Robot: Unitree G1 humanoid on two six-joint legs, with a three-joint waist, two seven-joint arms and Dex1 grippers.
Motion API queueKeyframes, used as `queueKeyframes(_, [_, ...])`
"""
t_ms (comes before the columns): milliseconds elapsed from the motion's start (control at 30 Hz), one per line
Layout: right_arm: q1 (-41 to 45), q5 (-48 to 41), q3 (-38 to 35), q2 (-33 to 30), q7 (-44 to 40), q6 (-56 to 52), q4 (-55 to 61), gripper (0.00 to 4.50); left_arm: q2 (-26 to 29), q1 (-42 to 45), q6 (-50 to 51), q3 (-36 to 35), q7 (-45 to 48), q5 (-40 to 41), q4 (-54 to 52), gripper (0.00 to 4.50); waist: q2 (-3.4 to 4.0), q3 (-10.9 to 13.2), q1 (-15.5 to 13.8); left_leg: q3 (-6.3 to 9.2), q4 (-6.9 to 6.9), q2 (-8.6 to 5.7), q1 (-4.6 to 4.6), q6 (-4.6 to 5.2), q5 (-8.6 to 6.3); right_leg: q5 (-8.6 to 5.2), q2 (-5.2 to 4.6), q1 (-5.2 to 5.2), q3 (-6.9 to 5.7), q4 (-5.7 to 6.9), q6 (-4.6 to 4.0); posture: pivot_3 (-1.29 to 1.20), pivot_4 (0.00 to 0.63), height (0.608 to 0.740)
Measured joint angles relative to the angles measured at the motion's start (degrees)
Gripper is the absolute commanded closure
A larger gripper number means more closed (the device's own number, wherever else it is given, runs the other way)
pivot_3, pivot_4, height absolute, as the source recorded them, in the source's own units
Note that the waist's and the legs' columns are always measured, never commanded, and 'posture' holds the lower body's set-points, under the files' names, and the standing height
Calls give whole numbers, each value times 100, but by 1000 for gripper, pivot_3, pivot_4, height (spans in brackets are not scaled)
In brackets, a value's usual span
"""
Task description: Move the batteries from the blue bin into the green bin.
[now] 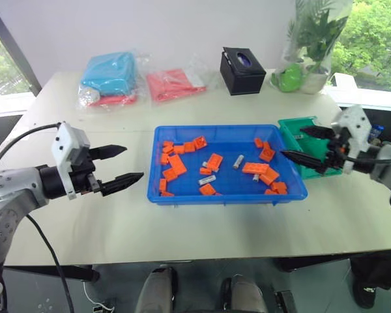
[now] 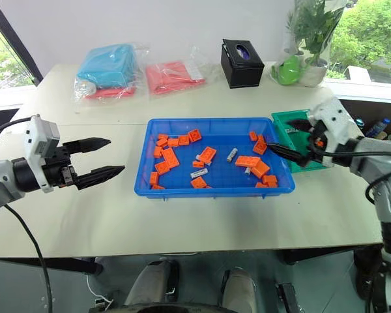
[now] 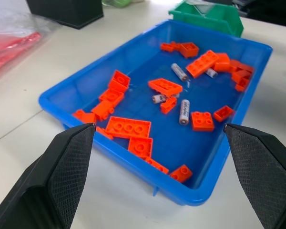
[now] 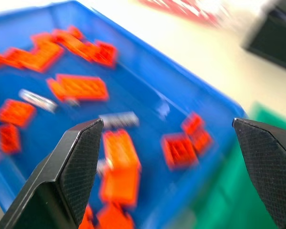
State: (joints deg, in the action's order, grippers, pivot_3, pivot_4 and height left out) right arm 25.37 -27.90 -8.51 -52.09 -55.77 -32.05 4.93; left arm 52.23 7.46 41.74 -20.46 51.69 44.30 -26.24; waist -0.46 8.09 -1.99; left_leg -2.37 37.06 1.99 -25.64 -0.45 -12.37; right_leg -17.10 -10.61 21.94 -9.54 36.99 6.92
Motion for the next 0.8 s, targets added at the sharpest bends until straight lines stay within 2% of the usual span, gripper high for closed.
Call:
queueKeyframes(167, [1343,485,1609,657,-1082,303,-603,52,13,220,-26,179,53,-6,-37,0,-9,1,24,-21,-2,12,-15,0,0,3,-1,34,5,15,-3,0,150,651])
queueKeyframes(333, [2155,1190,2692,1346,-1991,997,-1886,52,5,155,-60,194,4,-4,-196,0,-15,0,13,-48,-2,7,-26,-1,2,25,-2,45,5,15,-10,0,150,651])
queueKeyframes(600, [2748,2067,3394,2002,-2965,2330,-3608,52,1,-236,7,79,-179,105,-697,0,-12,5,12,-47,1,14,-22,-19,13,29,9,49,5,31,-14,0,150,651])
queueKeyframes(800, [3066,2438,3447,2355,-3412,3070,-4584,52,0,-503,52,-257,-420,232,-1007,0,-9,8,68,-48,3,27,-20,-26,17,29,20,51,5,36,-15,0,150,651])
